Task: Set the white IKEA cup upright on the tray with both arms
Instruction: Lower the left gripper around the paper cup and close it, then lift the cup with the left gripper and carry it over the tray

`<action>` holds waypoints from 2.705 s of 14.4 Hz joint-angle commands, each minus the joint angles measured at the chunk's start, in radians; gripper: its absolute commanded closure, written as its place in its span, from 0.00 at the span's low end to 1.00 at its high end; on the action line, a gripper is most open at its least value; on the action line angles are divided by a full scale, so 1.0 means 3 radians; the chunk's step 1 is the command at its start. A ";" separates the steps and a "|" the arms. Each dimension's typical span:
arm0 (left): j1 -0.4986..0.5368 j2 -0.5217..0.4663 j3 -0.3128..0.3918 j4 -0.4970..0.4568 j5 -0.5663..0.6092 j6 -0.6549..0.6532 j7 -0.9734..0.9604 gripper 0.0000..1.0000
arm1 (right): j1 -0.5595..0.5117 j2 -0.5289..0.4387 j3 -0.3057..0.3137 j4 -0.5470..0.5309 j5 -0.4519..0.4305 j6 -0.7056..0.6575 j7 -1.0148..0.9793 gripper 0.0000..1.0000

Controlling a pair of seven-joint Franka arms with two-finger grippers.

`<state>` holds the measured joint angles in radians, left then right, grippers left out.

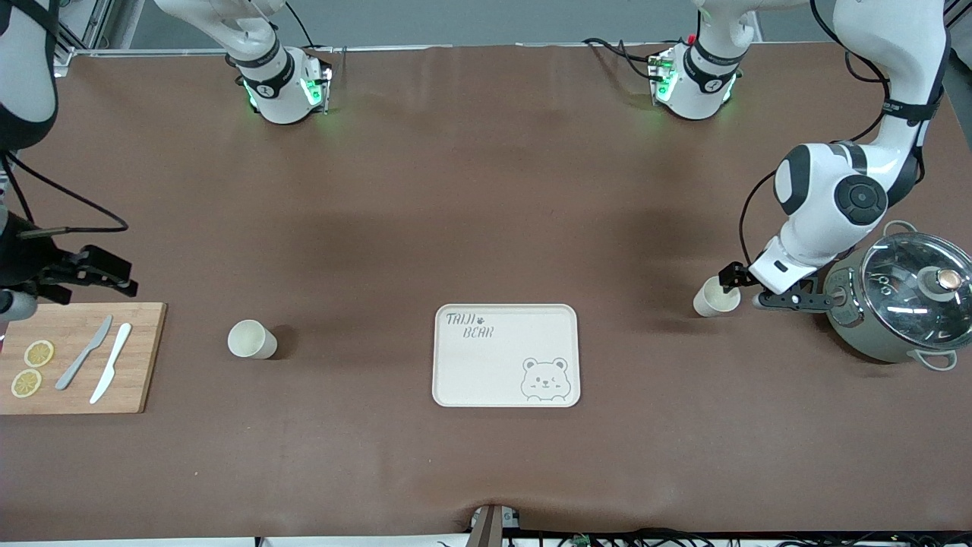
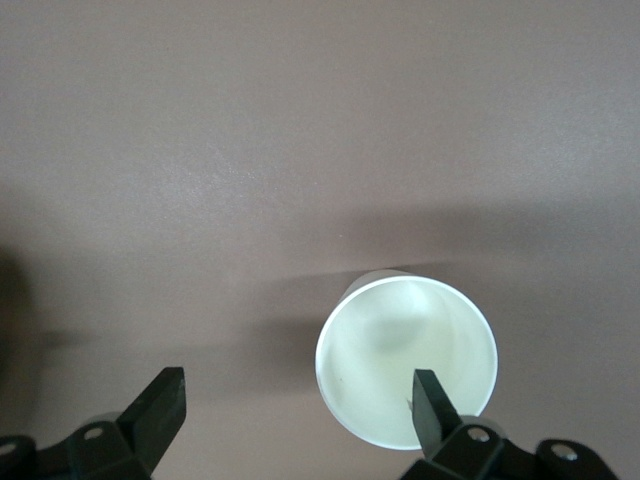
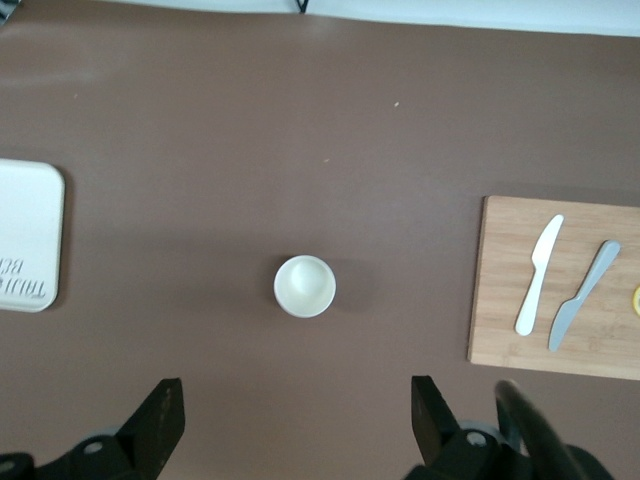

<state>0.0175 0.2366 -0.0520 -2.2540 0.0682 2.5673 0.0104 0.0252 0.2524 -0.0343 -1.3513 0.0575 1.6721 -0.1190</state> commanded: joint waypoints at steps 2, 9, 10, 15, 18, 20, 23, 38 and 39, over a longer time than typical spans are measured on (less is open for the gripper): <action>0.0023 0.0009 -0.0026 -0.0136 0.0018 0.0242 0.0037 0.00 | -0.0028 -0.0059 -0.0018 0.0000 0.0099 -0.0138 -0.0002 0.00; 0.0023 0.0234 -0.0021 -0.0126 0.0023 0.0508 0.0042 0.00 | -0.0017 -0.0034 -0.0019 0.0000 0.0304 0.0097 -0.0018 0.00; 0.0023 0.0239 -0.0021 -0.0126 0.0023 0.0508 0.0047 0.00 | -0.0022 -0.0034 -0.0019 0.0000 0.0309 0.0097 -0.0013 0.00; 0.0018 0.0316 -0.0021 -0.0080 0.0023 0.0508 0.0047 0.00 | -0.0033 -0.0013 -0.0024 0.0000 0.0319 0.0107 -0.0013 0.00; 0.0018 0.0331 -0.0021 -0.0065 0.0028 0.0508 0.0083 0.00 | -0.0028 0.0012 -0.0034 -0.0010 0.0284 0.0224 -0.0018 0.00; 0.0018 0.0346 -0.0021 -0.0065 0.0028 0.0508 0.0083 0.00 | -0.0043 0.0018 -0.0039 -0.0026 0.0284 0.0235 -0.0007 0.00; 0.0008 0.0362 -0.0021 -0.0070 -0.0002 0.0508 -0.0034 0.55 | -0.0089 0.0018 -0.0044 -0.0051 0.0279 0.0189 0.0013 0.00; -0.0038 0.0173 -0.0056 0.0527 0.0028 -0.0317 -0.0070 1.00 | -0.0503 -0.0207 -0.0064 -0.0082 0.0028 -0.0648 -0.0013 0.00; -0.0043 0.0168 -0.0123 0.0716 0.0023 -0.0573 -0.0172 1.00 | -0.0544 -0.0293 -0.0060 -0.0077 -0.0048 -0.0731 -0.0013 0.00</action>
<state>0.0145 0.3036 -0.0609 -2.1402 0.0682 2.5380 0.0054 -0.1116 0.2337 -0.0632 -1.3677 0.0759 1.5122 -0.1231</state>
